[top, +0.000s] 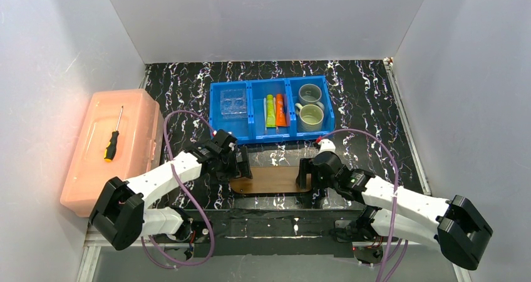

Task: Prepare toiletry sets of a toothbrush and toothpaste on the tray

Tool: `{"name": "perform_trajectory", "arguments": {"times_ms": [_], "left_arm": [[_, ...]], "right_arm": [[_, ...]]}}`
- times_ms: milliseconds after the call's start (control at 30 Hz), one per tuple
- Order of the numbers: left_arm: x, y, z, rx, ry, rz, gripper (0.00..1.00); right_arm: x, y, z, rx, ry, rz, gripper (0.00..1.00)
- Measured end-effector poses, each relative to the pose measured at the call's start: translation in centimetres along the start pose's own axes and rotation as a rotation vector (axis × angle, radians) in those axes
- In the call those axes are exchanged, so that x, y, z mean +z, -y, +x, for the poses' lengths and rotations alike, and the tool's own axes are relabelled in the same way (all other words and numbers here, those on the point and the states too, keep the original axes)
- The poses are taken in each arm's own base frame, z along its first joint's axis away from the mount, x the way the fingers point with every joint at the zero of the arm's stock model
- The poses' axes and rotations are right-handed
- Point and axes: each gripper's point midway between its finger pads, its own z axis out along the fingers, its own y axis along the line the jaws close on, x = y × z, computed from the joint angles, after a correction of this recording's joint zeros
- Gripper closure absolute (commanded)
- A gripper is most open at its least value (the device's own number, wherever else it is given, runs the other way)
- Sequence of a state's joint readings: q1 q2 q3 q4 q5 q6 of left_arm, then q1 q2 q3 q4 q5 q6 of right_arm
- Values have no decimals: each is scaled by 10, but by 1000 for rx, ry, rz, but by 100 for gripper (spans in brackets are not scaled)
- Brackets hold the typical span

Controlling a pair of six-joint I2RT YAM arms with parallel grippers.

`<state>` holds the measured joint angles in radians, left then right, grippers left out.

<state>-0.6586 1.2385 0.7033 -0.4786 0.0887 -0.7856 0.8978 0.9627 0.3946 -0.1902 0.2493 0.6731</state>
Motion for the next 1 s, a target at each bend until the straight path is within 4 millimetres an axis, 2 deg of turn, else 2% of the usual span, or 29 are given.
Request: {"name": "perform_trajectory", "arguments": {"times_ms": [133, 367, 500, 733, 867, 1000], "left_arm": [[-6, -3, -3, 14, 17, -18, 1], [-22, -2, -12, 39, 59, -31, 1], [-38, 0, -19, 60, 96, -32, 1], [-88, 16, -44, 124, 217, 11, 1], [-115, 21, -53, 179, 278, 35, 1], [-135, 25, -57, 242, 319, 57, 1]], "right_arm": [[-5, 8, -7, -28, 6, 59, 6], [-20, 3, -41, -68, 67, 104, 5], [-31, -1, -62, -95, 99, 127, 5], [-50, -20, -111, -136, 165, 155, 8], [-61, -30, -138, -160, 202, 171, 14], [-65, -36, -163, -184, 225, 217, 25]]}}
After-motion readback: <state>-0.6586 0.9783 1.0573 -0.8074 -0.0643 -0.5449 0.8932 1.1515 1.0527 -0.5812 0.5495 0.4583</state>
